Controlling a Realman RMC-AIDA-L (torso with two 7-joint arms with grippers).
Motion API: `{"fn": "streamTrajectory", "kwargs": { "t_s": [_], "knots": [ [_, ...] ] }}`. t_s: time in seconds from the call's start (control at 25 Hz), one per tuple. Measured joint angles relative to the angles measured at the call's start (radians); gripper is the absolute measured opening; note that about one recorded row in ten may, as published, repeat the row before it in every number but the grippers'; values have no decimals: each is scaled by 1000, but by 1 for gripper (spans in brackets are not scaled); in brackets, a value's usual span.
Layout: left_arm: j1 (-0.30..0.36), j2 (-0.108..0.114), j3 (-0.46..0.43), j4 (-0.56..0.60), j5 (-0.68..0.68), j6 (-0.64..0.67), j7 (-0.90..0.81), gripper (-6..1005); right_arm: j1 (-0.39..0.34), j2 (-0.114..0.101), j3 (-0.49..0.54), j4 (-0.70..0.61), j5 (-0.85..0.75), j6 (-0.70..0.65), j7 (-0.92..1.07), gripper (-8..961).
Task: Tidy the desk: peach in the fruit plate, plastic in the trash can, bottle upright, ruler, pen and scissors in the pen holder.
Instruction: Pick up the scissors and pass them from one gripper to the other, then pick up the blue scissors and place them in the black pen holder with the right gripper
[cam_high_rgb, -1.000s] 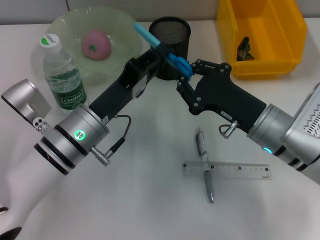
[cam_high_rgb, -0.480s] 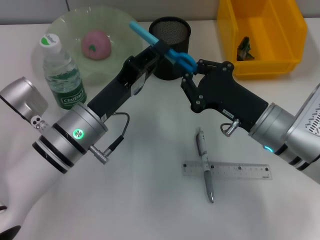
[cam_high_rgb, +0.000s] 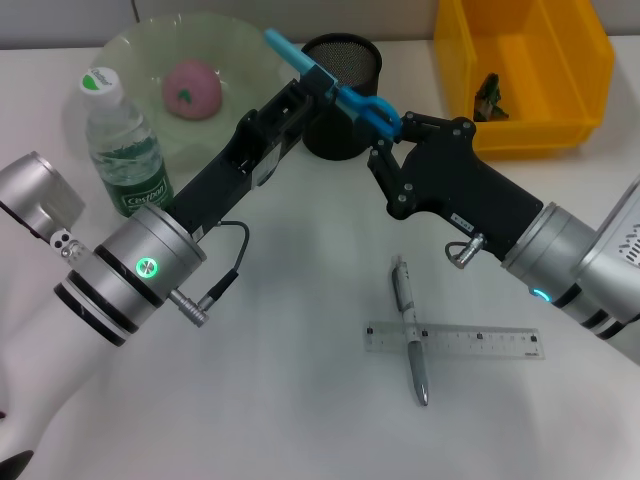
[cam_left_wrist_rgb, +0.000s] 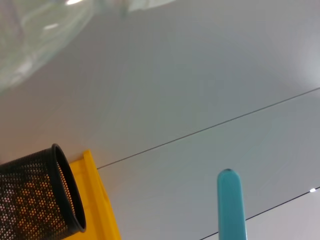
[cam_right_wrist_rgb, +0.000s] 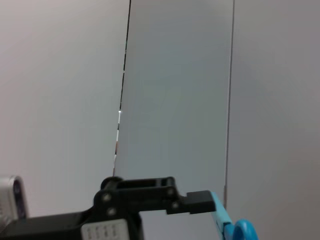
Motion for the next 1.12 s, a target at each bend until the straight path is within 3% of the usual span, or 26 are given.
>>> {"fn": "streamTrajectory", "kwargs": {
  "t_s": [0.12, 0.28, 0.36, 0.48, 0.52, 0.56, 0.6, 0.64, 0.68, 0.72, 0.76, 0.8, 0.88, 1.08, 1.12],
  "knots": [
    [3, 0, 5, 16, 13, 8, 59, 432, -14, 0, 27, -20, 1, -13, 40, 85],
    [7, 0, -1, 54, 72, 19, 176, 616, -26, -5, 25, -93, -3, -21, 201, 85],
    [11, 0, -1, 98, 143, 23, 363, 696, -46, -14, -35, -328, -52, -17, 627, 85],
    [28, 0, 3, 107, 164, 5, 508, 796, -55, -16, -59, -420, -79, -13, 756, 92],
    [41, 0, 3, 106, 167, -1, 574, 795, -68, -28, -100, -592, -143, -2, 993, 95],
    [46, 0, 4, 105, 169, -3, 594, 793, -68, -28, -100, -592, -143, -2, 993, 97],
    [73, 0, 5, 106, 180, -5, 698, 792, -65, -53, -124, -737, -231, 13, 1199, 100],
    [88, 0, 5, 109, 189, -5, 745, 791, -57, -67, -129, -777, -272, 16, 1280, 102],
    [88, 0, 5, 109, 189, -5, 745, 789, -57, -67, -129, -777, -272, 16, 1280, 105],
    [113, 1, 6, 119, 205, -1, 824, 788, -21, -103, -132, -845, -365, 16, 1432, 107],
    [113, 1, 6, 119, 205, -1, 824, 788, -21, -103, -132, -845, -365, 16, 1432, 109],
    [125, 2, 6, 128, 215, 3, 854, 788, 28, -133, -132, -870, -451, 13, 1530, 112],
    [159, 5, 7, 176, 240, 15, 916, 788, 118, -159, -133, -905, -614, 11, 1681, 117],
    [172, 6, 8, 212, 249, 15, 919, 787, 276, -172, -142, -933, -872, 4, 1888, 129],
    [172, 6, 8, 212, 249, 15, 919, 787, 276, -172, -142, -933, -872, 4, 1888, 131]
  ]
}}
